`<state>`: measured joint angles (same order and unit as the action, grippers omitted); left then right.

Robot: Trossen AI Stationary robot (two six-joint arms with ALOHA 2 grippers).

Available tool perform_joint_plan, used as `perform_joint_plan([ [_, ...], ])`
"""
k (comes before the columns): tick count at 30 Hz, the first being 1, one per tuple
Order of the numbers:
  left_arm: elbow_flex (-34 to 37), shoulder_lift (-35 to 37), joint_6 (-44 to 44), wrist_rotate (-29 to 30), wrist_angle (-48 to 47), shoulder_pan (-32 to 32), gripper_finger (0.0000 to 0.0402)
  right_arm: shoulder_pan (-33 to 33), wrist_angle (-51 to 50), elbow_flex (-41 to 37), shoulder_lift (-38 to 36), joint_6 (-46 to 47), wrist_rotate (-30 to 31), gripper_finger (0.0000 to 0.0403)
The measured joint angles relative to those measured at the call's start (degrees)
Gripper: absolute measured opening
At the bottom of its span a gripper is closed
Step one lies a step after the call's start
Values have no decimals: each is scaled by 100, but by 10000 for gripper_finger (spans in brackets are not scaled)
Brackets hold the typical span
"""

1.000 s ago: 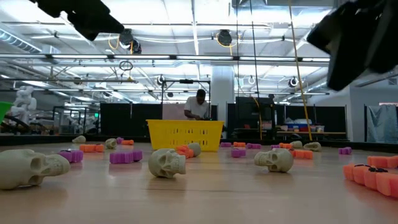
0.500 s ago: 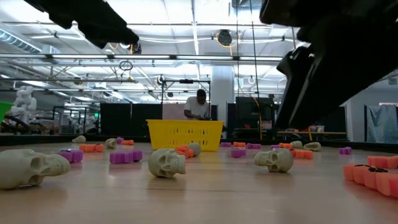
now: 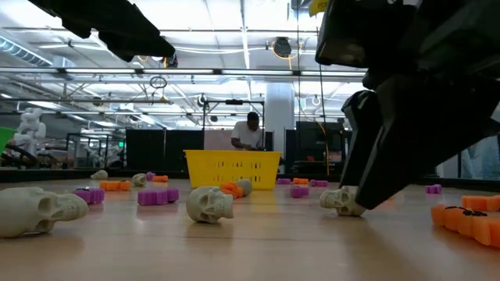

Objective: Sort Halloween decoration
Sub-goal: Put the white skull toy in the yellow basket

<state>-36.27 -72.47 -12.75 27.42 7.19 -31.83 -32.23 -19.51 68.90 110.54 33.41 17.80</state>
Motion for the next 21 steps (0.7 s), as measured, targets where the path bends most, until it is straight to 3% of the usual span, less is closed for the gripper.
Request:
perform_joint_plan([
  [9, 0, 0, 0, -2, -3, 0, 193, 4, 225, -2, 176, -181, 12, 225],
  [21, 0, 2, -2, -20, -18, 0, 193, 72, 428, 4, 243, -407, -175, 156],
])
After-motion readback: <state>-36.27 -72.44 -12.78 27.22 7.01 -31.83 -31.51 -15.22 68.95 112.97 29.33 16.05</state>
